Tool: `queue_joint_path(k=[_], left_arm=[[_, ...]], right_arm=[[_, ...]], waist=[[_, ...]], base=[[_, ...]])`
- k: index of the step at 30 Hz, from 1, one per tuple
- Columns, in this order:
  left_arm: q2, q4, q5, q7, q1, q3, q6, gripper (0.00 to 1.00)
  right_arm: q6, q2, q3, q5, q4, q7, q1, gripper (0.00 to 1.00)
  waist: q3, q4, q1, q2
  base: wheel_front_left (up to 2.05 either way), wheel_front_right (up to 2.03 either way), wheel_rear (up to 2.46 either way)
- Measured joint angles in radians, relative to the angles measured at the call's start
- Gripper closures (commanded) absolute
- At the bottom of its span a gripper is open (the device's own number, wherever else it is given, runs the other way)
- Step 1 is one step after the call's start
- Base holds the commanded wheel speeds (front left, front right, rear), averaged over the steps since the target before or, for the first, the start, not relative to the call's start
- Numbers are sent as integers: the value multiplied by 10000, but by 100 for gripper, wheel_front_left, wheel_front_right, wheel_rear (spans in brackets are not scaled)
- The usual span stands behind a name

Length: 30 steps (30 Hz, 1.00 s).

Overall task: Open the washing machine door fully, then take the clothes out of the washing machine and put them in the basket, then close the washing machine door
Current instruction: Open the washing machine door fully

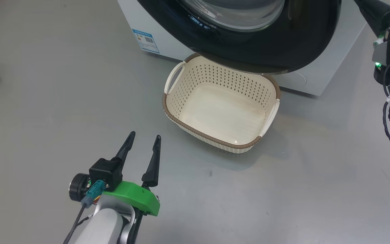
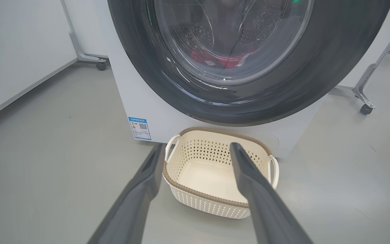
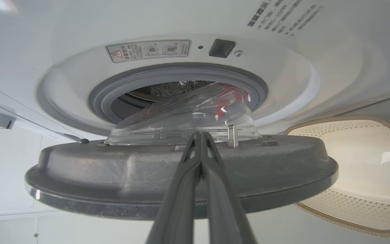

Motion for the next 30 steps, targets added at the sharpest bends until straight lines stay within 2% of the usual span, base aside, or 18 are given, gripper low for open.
queue_joint_path(k=[5, 9, 14, 20, 27, 30], left_arm=[[4, 73, 119, 0, 128, 203, -2, 0], [6, 140, 184, 0, 232, 420, -2, 0], [15, 190, 245, 0, 456, 690, -2, 0], [33, 270, 295, 0, 711, 959, -48, 0], [130, 311, 349, 0, 1101, 1283, -88, 0], [178, 314, 403, 0, 1370, 1429, -98, 0]], right_arm=[[138, 35, 560, -685, -307, -543, 474, 100], [167, -42, 1058, -1432, -911, -1467, 967, 100], [165, -81, 2520, -2608, -2629, -2280, 1620, 100], [165, -242, 3827, -3476, -3864, -3450, 2930, 100], [167, -476, 4692, -4144, -4383, -4805, 4357, 100], [167, -861, 5198, -4968, -4602, -5693, 5030, 100]], waist=[[-254, -183, 0, 0], [-482, -377, 0, 0], [-750, -704, 0, 0], [-1118, -1099, -1, 0], [-1613, -1534, -1, 0], [-1887, -1785, -1, 0]], base=[[0, 0, 0], [0, 0, 0], [0, 0, 0], [0, 0, 0], [0, 0, 0], [0, 0, 0]])
